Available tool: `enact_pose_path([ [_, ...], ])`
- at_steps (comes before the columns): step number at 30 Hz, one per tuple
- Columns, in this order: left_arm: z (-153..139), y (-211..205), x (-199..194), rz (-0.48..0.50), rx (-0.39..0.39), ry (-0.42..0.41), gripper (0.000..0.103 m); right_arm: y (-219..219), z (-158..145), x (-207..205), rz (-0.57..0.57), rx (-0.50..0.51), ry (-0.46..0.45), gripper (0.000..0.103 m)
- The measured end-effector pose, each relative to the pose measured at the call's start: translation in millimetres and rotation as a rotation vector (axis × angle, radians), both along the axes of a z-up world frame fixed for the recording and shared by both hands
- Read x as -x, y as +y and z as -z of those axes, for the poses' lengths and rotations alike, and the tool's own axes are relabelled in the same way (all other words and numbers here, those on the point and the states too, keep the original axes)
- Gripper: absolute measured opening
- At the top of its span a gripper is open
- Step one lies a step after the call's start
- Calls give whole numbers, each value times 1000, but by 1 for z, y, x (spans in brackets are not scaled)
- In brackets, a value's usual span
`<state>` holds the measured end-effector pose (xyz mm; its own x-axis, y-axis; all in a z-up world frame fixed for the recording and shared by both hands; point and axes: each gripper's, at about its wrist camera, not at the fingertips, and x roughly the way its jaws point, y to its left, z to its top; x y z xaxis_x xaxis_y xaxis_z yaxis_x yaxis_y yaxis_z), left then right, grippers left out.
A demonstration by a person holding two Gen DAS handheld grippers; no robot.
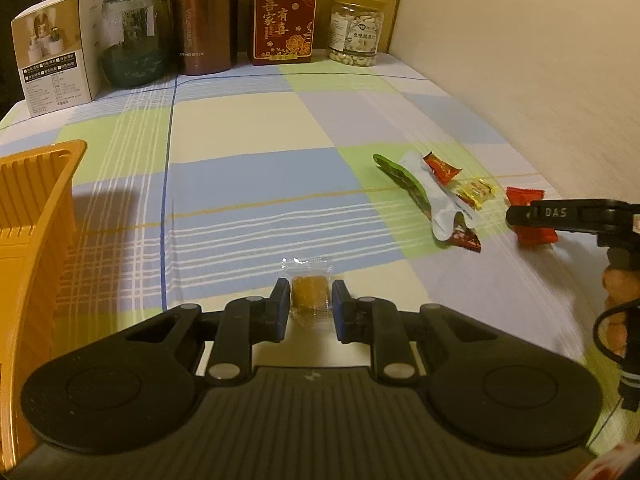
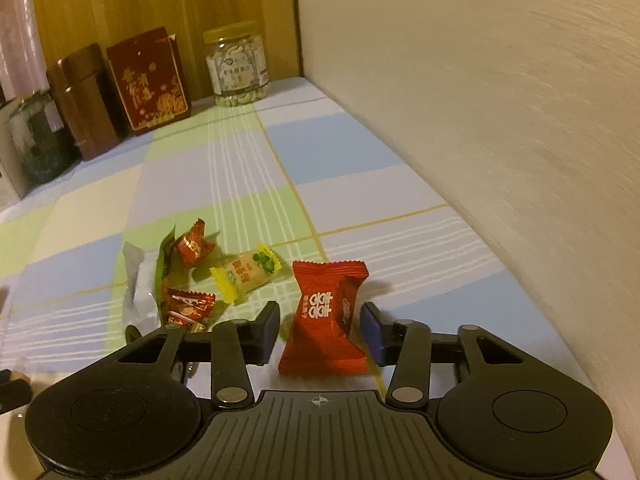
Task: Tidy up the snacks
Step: 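Grasp the large red printed candy with the right tool while the left tool grasps the small clear packet, then carry the red candy and the clear packet over the orange tray with both tools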
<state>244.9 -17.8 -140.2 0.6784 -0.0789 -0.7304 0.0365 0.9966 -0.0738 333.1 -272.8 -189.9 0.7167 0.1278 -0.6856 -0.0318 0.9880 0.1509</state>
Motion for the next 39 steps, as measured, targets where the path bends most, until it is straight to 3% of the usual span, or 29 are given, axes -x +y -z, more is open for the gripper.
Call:
enact_pose_path([
  [6,-6,-1,10,11,4,4,20,3,-3,13,-8,19,1,28],
  [23,-64,1,83,12,16,-24,20,24,-81,115,-57,-154,2,28],
  [39,-117,27,159,-19,6,-92,20,76,-121,203,-186,-194,-32,28],
])
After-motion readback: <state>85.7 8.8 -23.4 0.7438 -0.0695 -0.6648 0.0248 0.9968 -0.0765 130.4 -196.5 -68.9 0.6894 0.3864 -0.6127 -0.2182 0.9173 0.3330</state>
